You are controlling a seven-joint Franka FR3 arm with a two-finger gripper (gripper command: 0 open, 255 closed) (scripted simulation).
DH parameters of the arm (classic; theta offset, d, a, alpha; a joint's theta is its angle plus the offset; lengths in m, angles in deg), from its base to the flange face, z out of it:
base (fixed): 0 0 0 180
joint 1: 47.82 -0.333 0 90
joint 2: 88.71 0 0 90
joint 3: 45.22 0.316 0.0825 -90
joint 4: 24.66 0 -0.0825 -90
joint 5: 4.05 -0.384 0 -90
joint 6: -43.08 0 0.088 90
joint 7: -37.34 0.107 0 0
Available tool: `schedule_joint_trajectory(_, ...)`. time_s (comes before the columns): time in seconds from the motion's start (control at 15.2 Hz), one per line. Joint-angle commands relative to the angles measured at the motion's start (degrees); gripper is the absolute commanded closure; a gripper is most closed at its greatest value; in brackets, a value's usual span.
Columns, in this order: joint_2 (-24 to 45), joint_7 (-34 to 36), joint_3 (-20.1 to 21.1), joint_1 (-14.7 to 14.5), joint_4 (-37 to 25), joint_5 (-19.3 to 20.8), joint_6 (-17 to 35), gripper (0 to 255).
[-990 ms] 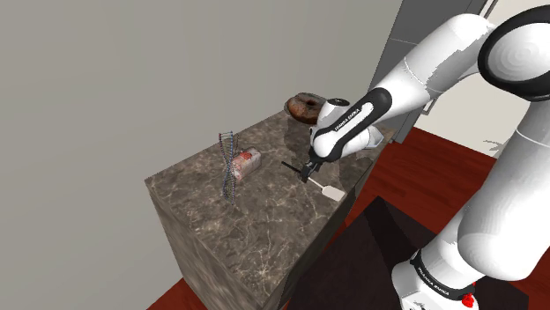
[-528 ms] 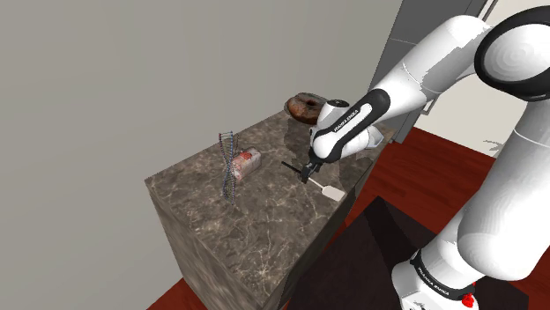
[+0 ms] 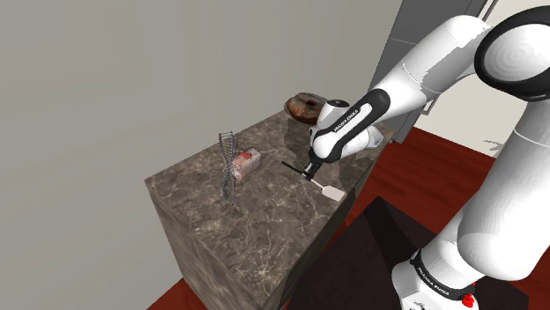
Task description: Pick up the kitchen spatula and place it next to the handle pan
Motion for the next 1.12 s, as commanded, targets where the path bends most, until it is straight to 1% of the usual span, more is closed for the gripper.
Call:
schedule_joint_trajectory(0.0, 0.0, 0.0, 0.0, 0.0, 0.0, 0.0, 0.0, 255)
schedule_joint_trajectory(0.07, 0.0, 0.0, 0.0, 0.0, 0.0, 0.0, 0.0, 255)
schedule_joint_trajectory(1.06, -11.6, 2.7, -1.0, -0.4, -0.7, 3.5, -12.2, 255)
